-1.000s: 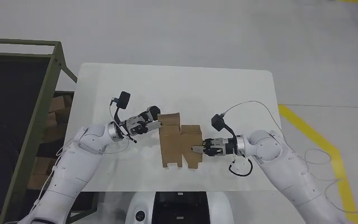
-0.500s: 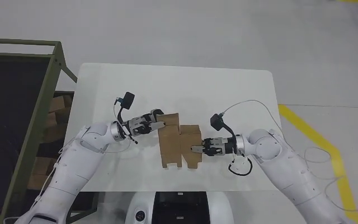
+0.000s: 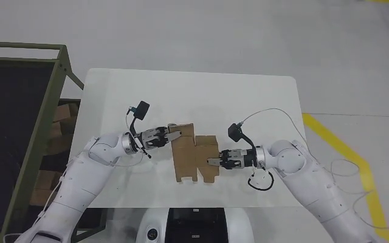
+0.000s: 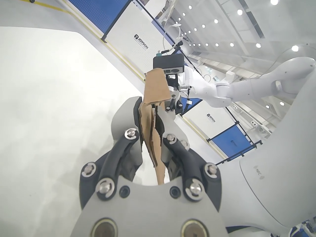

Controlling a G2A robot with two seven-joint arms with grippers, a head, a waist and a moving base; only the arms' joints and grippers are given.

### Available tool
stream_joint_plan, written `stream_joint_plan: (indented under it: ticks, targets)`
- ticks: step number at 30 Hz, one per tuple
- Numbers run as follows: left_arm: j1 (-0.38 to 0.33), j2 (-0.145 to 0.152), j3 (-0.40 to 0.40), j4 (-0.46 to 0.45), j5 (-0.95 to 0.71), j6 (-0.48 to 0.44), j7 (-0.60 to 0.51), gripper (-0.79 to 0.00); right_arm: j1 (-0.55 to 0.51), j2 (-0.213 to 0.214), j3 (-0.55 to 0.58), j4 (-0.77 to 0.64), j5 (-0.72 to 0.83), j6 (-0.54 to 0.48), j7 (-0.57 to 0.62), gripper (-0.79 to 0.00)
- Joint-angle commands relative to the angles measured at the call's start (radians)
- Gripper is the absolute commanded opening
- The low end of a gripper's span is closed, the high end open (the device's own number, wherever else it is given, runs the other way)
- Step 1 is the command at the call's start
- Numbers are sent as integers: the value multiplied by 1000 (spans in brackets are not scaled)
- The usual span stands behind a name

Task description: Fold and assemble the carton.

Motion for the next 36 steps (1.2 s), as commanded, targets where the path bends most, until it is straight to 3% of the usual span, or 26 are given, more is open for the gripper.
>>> stream_joint_plan:
  ticks: [1,4,11,12,13,14,15,22,30,36]
  targets:
    - [-2,2,-2,1,-12,0,-12,-745,0,1,0,0,0,-3,-3,-785]
    - [-3,4,-1,0,-22,0,-24,-785,0,2,-1,-1,0,-3,-5,-785]
    - [-5,6,2,-1,-39,0,-39,-785,1,5,-4,-2,1,-3,-8,-785]
    - [-6,6,3,-2,-42,0,-40,-785,2,5,-5,-2,2,-3,-8,-671]
    - [-5,6,2,-3,-44,0,-40,-785,2,6,-5,-3,2,-7,-8,-462]
    - [-5,6,1,-3,-45,0,-39,-785,1,6,-5,-3,2,-9,-9,-166]
    - [-5,6,-1,-3,-42,0,-37,-785,1,7,-5,-3,1,-11,-10,0]
    - [8,6,-16,-19,-13,0,-4,-785,-14,14,9,-15,-11,-43,-32,0]
    - [49,10,-60,-76,56,0,58,-785,-100,34,91,-35,-62,-179,-166,0]
    - [69,14,-89,-101,100,0,87,-785,-137,41,124,-44,-99,-181,-219,0]
